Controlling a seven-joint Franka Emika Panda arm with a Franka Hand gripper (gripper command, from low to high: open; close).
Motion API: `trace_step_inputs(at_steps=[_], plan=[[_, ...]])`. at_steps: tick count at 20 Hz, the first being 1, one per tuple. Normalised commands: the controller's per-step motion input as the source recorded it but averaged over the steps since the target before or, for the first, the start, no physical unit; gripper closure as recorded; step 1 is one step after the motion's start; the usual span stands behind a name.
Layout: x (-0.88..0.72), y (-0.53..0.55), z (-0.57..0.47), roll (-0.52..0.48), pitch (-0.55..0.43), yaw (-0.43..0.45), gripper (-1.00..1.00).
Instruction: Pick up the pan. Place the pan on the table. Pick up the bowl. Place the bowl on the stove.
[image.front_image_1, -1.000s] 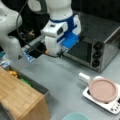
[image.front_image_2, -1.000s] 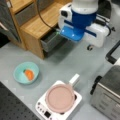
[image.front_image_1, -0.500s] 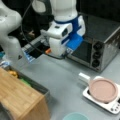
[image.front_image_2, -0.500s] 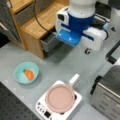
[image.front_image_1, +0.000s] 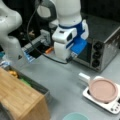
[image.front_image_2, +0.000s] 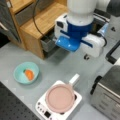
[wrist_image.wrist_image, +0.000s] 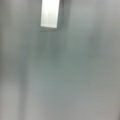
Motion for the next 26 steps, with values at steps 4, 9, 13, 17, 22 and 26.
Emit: trace_step_inputs(at_steps=[4, 9, 13, 17, 22, 26], plan=[[0.33, 0.18, 0.01, 0.101, 0.116, -0.126, -1.0], [0.25, 0.15, 0.02, 0.116, 0.113, -0.157, -1.0], [0.21, 0.09, -0.04, 0.133, 0.129, -0.158, -1.0], [0.23, 0.04, -0.11, 0.121, 0.154, -0.174, -1.0], [0.24, 0.03, -0.12, 0.109, 0.082, -0.177, -1.0], [0.19, 0.03, -0.07, 0.101, 0.044, -0.178, -1.0]])
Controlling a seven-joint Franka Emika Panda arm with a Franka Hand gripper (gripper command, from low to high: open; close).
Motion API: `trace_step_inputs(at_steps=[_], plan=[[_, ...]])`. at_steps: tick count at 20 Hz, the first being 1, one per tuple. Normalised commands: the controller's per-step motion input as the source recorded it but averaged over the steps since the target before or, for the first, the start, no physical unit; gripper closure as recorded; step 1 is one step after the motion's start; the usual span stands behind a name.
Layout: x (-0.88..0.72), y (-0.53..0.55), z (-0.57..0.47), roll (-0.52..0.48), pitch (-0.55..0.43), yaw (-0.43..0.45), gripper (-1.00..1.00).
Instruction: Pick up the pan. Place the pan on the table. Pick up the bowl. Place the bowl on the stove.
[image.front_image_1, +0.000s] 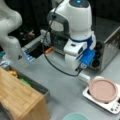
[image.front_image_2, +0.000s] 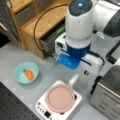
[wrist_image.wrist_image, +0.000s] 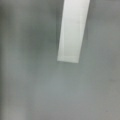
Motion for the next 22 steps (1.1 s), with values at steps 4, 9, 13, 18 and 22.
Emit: trace_step_inputs(at_steps=[4, 9, 13, 18, 22], plan=[[0.15, 0.02, -0.03, 0.092, 0.038, -0.171, -1.0], [0.2, -0.02, -0.06, 0.084, 0.033, -0.158, -1.0], [0.24, -0.06, -0.11, 0.085, 0.025, -0.148, -1.0], [0.22, -0.05, -0.05, 0.072, 0.053, -0.127, -1.0], [0.22, -0.06, 0.01, 0.067, 0.061, -0.106, -1.0]])
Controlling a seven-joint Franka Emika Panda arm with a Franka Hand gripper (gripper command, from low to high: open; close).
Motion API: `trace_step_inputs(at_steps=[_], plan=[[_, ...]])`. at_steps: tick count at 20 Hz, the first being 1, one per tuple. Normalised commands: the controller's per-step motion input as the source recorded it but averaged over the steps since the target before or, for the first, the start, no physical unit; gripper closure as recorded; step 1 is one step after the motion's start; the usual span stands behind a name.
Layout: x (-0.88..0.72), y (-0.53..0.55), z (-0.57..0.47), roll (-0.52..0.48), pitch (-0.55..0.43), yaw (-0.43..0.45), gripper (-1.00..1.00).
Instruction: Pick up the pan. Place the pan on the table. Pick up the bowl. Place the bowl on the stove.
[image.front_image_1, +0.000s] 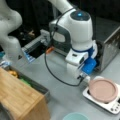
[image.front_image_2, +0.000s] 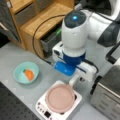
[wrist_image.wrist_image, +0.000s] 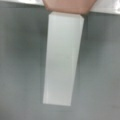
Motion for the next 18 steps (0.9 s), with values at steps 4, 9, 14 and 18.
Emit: trace_step_inputs(at_steps=[4, 9, 14, 18], plan=[[0.24, -0.05, -0.02, 0.059, 0.054, -0.1, -1.0], [0.23, -0.04, -0.12, 0.044, 0.056, -0.074, -1.0], [0.19, -0.05, -0.16, 0.014, 0.042, -0.053, -1.0], [0.14, -0.04, -0.07, -0.008, 0.02, -0.042, -1.0]])
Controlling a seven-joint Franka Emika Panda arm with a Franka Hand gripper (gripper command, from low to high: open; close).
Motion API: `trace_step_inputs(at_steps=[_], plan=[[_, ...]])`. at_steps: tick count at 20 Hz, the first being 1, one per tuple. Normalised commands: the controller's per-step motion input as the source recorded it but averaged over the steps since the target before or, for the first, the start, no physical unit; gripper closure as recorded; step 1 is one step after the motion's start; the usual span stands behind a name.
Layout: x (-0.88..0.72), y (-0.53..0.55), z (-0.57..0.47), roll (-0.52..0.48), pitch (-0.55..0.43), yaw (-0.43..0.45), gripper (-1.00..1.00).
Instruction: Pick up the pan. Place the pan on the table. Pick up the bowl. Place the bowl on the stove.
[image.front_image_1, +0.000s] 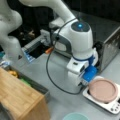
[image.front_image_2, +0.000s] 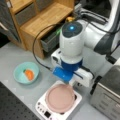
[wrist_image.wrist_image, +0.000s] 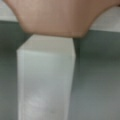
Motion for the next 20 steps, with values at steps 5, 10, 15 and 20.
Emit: trace_step_inputs(at_steps=[5, 10, 15, 20], plan=[[0.08, -0.01, -0.04, -0.024, 0.013, -0.032, -1.0], [0.02, 0.0, -0.06, -0.045, 0.016, -0.018, -1.0], [-0.02, 0.02, -0.09, -0.062, 0.028, 0.0, -1.0], [-0.04, 0.05, -0.07, -0.081, 0.027, 0.004, -1.0]])
